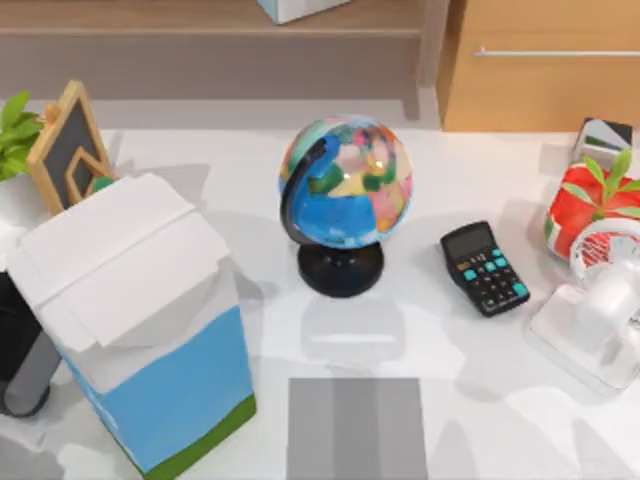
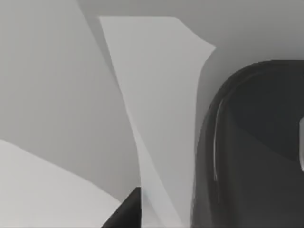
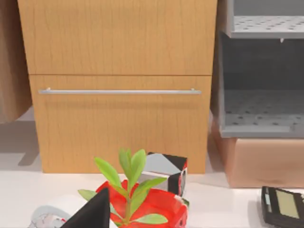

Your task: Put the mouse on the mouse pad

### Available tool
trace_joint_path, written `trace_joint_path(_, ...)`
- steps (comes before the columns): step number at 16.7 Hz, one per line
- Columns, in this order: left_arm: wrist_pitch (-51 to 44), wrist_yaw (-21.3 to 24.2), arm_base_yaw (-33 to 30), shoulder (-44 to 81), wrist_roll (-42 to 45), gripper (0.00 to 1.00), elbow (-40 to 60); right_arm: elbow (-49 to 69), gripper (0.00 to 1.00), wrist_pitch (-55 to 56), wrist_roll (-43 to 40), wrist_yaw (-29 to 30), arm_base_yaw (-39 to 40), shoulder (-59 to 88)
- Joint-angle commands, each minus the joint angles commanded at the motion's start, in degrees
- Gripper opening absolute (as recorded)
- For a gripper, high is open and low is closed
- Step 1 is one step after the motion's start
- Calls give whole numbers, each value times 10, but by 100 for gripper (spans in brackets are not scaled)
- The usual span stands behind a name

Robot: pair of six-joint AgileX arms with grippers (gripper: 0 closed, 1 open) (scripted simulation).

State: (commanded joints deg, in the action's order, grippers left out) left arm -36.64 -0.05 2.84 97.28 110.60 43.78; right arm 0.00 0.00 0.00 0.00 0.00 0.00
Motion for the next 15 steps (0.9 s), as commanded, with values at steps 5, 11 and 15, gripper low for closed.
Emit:
trace_joint_path(5,0,0,0,0,0,17,0,0,100,0,0,0,0,0)
trace_joint_path(11,0,0,0,0,0,0,0,0,100,0,0,0,0,0)
trace_joint_path(15,0,0,0,0,0,0,0,0,100,0,0,0,0,0)
